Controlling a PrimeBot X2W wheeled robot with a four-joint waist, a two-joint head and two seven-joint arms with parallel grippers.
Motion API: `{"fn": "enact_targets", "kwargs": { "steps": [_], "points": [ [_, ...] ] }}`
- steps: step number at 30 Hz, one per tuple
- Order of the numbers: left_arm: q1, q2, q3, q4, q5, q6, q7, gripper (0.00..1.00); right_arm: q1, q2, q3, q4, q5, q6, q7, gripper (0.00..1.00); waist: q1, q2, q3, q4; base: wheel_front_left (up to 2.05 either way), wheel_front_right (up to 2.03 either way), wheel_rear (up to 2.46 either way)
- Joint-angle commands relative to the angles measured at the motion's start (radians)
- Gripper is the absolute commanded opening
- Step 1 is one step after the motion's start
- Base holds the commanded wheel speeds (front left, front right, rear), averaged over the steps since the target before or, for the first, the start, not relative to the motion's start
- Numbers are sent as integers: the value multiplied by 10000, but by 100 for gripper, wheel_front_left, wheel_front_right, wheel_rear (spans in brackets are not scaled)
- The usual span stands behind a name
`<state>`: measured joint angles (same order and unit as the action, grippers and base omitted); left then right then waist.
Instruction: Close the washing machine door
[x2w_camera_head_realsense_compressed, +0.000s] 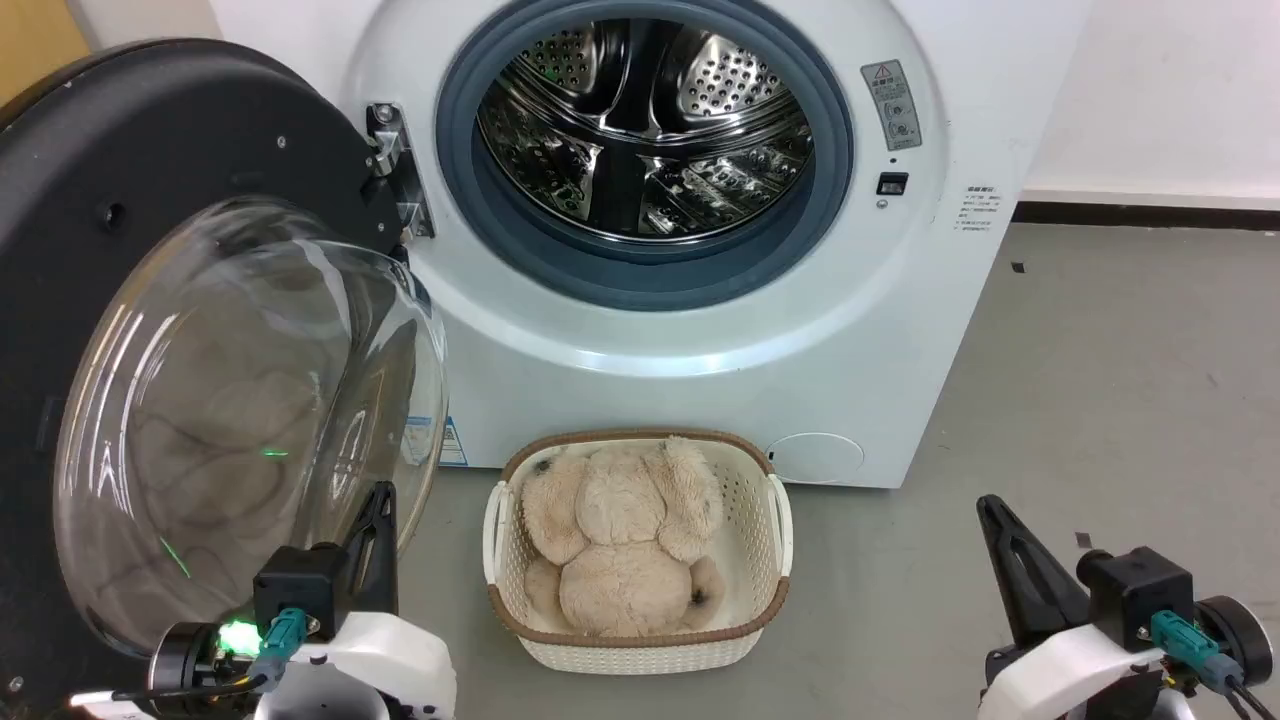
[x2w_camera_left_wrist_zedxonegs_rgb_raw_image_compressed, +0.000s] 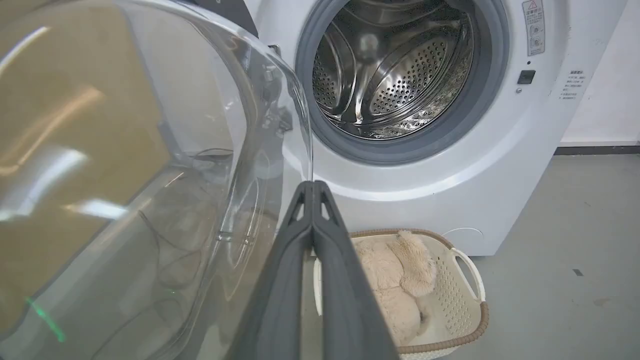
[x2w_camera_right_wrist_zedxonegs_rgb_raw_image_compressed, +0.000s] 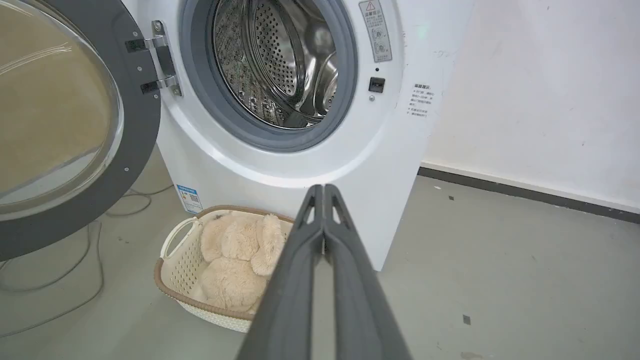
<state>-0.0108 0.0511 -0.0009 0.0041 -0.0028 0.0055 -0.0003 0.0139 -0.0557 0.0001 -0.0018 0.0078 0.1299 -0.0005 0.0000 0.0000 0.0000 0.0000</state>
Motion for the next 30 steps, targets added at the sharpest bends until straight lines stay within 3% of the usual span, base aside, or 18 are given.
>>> {"fn": "enact_targets", "kwargs": {
  "steps": [1, 18, 19, 20, 21, 22, 30],
  "points": [
    [108, -9, 9, -41, 28, -55, 3, 0, -139, 55, -1, 18, -78, 8, 5, 0, 0, 0, 0, 0, 0, 0, 0],
    [108, -9, 9, -41, 28, -55, 3, 0, -139, 55, -1, 18, -78, 8, 5, 0, 0, 0, 0, 0, 0, 0, 0],
    [1, 0, -2, 0, 0, 2, -3, 100, 0, 0, -2, 0, 2, 0, -4, 100, 0, 0, 0, 0, 0, 0, 0],
    [1, 0, -1, 4, -2, 9, -4, 100, 4, -2, 0, -1, 9, 0, -4, 100, 0, 0, 1, 0, 0, 0, 0],
    [0, 0, -7, 8, -2, 11, -5, 0, 4, -2, -6, 0, 10, 0, -5, 0, 0, 0, 1, 0, 0, 0, 0],
    [-1, 0, -13, 11, -3, 29, -19, 100, 2, -2, -18, 3, 23, 0, -19, 100, 0, 0, 3, 0, 0, 0, 0],
    [-8, 3, -149, 9, 12, 302, -186, 100, 2, 2, -174, 2, 217, 1, -186, 100, 0, 0, 21, 6, 0, 0, 0]
  ]
}}
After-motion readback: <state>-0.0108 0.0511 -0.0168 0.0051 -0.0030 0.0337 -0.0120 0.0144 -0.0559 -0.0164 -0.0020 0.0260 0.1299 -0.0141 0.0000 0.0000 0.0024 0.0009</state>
